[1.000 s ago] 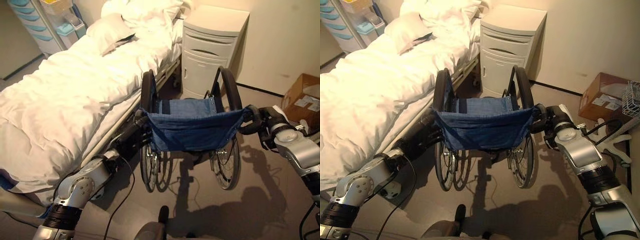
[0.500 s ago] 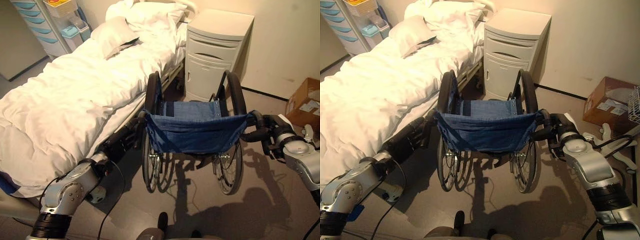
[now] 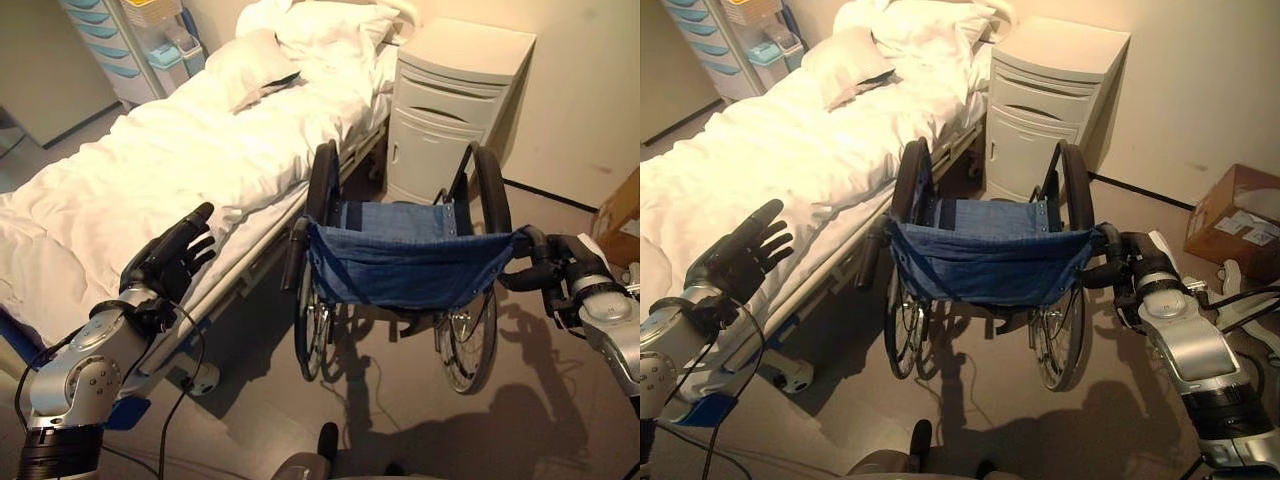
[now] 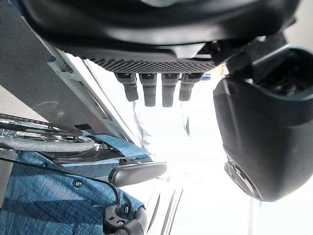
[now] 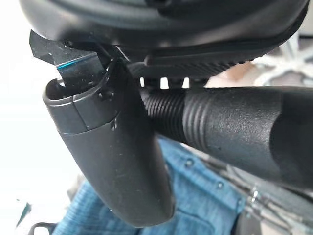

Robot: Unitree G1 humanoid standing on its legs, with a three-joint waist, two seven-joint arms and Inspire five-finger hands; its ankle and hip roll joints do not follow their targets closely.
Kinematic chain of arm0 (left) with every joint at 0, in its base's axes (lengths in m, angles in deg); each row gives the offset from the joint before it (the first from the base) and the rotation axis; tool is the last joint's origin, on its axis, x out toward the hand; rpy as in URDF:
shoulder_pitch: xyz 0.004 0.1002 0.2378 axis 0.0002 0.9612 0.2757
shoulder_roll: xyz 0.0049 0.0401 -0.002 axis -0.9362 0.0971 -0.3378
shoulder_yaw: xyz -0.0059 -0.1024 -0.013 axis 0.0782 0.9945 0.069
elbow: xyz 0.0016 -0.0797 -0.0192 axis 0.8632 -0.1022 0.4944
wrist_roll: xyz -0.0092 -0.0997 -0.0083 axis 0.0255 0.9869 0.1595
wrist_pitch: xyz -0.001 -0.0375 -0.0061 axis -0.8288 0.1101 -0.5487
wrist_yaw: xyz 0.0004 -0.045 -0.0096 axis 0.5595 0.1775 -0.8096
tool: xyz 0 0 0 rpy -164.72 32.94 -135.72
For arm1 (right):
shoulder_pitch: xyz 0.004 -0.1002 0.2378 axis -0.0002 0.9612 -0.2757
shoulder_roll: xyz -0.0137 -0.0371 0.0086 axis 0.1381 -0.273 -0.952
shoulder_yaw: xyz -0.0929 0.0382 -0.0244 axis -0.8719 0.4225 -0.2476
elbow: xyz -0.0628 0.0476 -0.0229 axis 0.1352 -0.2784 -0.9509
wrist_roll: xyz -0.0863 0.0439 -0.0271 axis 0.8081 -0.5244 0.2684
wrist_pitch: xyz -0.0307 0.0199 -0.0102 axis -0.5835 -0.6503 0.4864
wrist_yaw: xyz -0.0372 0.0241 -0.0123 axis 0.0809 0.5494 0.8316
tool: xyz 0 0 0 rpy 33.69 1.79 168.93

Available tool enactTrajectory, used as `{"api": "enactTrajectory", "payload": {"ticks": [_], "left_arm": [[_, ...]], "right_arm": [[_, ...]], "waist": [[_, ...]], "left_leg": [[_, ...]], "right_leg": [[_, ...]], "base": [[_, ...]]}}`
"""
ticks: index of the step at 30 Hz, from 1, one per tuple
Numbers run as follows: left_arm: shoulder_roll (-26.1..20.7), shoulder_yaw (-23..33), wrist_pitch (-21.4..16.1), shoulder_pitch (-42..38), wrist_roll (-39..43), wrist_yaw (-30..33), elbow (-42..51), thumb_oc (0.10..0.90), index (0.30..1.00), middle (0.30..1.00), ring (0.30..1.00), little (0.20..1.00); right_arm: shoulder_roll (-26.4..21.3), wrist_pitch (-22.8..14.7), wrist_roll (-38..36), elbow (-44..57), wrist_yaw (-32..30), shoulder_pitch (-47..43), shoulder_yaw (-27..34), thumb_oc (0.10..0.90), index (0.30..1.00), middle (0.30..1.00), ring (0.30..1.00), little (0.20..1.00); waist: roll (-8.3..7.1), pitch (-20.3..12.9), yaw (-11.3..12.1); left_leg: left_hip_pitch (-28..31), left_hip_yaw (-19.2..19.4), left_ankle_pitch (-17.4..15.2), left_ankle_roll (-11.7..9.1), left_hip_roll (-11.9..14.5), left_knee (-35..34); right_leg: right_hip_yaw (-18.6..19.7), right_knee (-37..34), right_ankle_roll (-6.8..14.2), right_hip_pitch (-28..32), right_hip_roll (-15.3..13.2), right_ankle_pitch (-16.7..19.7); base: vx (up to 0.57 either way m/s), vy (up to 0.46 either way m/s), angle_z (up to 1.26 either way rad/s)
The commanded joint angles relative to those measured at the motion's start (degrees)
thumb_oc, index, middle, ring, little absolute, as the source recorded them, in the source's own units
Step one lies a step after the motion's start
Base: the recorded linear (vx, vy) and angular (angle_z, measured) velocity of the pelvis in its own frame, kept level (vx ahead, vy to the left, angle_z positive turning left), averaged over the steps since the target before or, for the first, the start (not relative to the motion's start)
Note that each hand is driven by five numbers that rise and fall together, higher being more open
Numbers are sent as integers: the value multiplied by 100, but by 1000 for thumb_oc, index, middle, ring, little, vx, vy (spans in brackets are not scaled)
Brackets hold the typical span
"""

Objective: Push the wheelchair next to the bed

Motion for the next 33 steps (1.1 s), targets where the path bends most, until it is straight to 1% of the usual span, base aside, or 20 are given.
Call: {"api": "enactTrajectory", "payload": {"ticks": [1,3,7,9,10,11,14,17,19,22,23,26,27,29,30,31,33], "left_arm": [[-740,374,-462,-2,211,37,526,800,900,900,900,900],[-739,421,-440,60,270,57,562,800,900,900,900,900],[-718,496,-367,176,359,57,653,800,900,900,900,900],[-719,510,-355,198,377,40,653,800,900,900,900,900],[-710,543,-333,250,424,33,695,800,900,900,900,900],[-709,548,-329,259,428,34,704,800,900,900,900,900],[-738,641,-301,349,500,18,755,800,900,900,900,900],[-795,676,-292,392,566,20,774,800,900,900,900,900],[-835,708,-256,404,616,48,801,800,900,900,900,900],[-869,754,-232,439,689,64,826,800,900,900,900,900],[-890,782,-199,459,731,95,863,800,900,900,900,900],[-898,823,-174,499,776,114,886,800,900,900,900,900],[-902,851,-163,526,807,125,905,800,900,900,900,900],[-893,896,-154,571,808,92,904,800,900,900,900,900],[-902,923,-141,578,832,78,888,800,900,900,900,900],[-893,947,-129,593,837,69,892,800,900,900,900,900],[-846,990,-115,599,808,14,878,800,900,900,900,900]], "right_arm": [[-895,-979,1598,706,-670,-836,982,800,900,900,900,900],[-955,-1003,1783,757,-688,-801,1052,800,900,900,900,900],[-1071,-900,2419,916,-779,-700,1209,800,900,900,900,900],[-1116,-917,2627,885,-796,-709,1255,800,900,900,900,900],[-1171,-832,2842,927,-788,-684,1307,800,900,900,900,900],[-1173,-823,2881,936,-774,-672,1320,800,900,900,900,900],[-1274,-754,3303,961,-721,-559,1453,800,900,900,900,900],[-1388,-714,3585,878,-836,-500,1535,800,900,900,900,900],[-1502,-572,3920,811,-953,-486,1595,800,900,900,900,900],[-1588,-493,4175,726,-1036,-438,1683,800,900,900,900,900],[-1670,-480,4080,665,-1312,-416,1749,800,900,900,900,900],[-1705,-553,3807,653,-1748,-404,1851,800,900,900,900,900],[-1713,-572,3678,634,-2042,-382,1929,800,900,900,900,900],[-1712,-629,3422,618,-2347,-339,2056,800,900,900,900,900],[-1701,-718,3135,623,-2502,-330,2128,800,900,900,900,900],[-1663,-927,2475,640,-2642,-287,2212,800,900,900,900,900],[-1509,-958,2147,722,-2793,-216,2280,800,900,900,900,900]], "waist": [[-302,-846,125],[-301,-848,128],[-298,-853,136],[-297,-852,139],[-295,-855,138],[-294,-856,139],[-286,-857,135],[-284,-872,135],[-280,-882,134],[-270,-885,136],[-272,-886,145],[-264,-894,148],[-258,-897,154],[-252,-909,156],[-245,-914,152],[-240,-923,146],[-233,-916,140]], "left_leg": [[564,199,-565,-204,49,138],[571,202,-566,-198,52,130],[579,209,-566,-191,52,125],[577,205,-571,-184,45,125],[579,205,-572,-181,42,121],[581,205,-572,-181,42,120],[589,218,-566,-178,45,99],[594,232,-560,-178,49,89],[590,237,-552,-176,51,82],[581,228,-546,-171,51,77],[579,231,-541,-169,57,72],[574,233,-540,-168,64,67],[571,232,-542,-168,68,62],[567,221,-547,-168,68,58],[561,208,-547,-167,65,53],[552,200,-546,-169,62,52],[549,193,-549,-170,63,49]], "right_leg": [[334,0,349,-493,-301,752],[339,0,354,-490,-303,751],[336,0,363,-487,-308,752],[340,0,372,-493,-310,759],[344,0,379,-495,-310,761],[345,0,380,-494,-310,761],[344,0,393,-497,-313,761],[341,0,407,-497,-315,769],[341,0,416,-504,-315,779],[340,0,420,-508,-312,781],[328,0,425,-509,-314,784],[325,0,433,-512,-316,785],[317,0,439,-519,-319,786],[314,0,447,-523,-317,786],[320,0,452,-531,-315,789],[326,0,457,-539,-315,790],[329,0,454,-549,-322,791]], "base": [[0,0,0],[30,-4,1],[9,-1,0],[0,0,0],[0,0,0],[0,0,0],[0,0,0],[0,0,0],[0,0,0],[0,0,0],[0,0,0],[0,0,0],[0,0,0],[0,0,0],[-2,-5,4],[-5,-5,5],[0,0,0]]}}
